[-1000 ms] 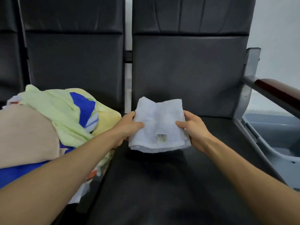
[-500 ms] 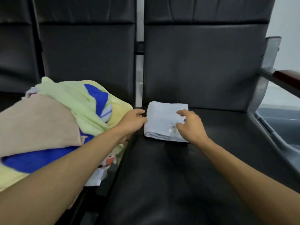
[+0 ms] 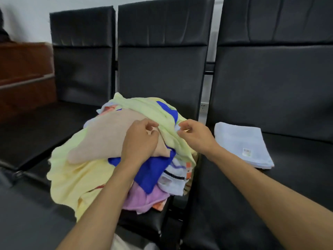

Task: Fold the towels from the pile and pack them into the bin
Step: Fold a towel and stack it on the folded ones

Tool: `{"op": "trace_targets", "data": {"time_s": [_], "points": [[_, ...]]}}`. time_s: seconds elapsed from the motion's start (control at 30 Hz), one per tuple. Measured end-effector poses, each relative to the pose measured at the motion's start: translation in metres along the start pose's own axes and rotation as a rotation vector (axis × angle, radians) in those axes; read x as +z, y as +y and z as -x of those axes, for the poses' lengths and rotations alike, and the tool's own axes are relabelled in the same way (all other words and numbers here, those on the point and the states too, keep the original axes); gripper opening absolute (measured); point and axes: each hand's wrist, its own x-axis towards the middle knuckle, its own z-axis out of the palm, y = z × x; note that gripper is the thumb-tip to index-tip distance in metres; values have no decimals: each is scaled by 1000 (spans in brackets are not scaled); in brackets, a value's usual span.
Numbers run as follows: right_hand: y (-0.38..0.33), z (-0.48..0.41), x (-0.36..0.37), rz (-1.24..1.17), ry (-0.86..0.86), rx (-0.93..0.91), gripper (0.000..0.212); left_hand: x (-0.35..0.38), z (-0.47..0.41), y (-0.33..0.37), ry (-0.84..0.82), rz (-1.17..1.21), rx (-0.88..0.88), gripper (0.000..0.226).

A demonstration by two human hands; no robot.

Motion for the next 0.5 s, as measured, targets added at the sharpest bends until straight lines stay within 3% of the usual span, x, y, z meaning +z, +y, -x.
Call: {"op": "trace_targets", "data": {"time_s": [0.17, 0.3, 0.5], "points": [[-5, -15, 35, 20, -27, 44, 52, -10, -6, -18, -11, -117, -37, 32], [-5, -11, 39, -53, 132, -12, 22, -4, -6, -18, -57, -127, -20, 35], [-9, -2, 4, -311, 210, -37, 17, 10, -1, 12, -74, 257, -114, 36]]}}
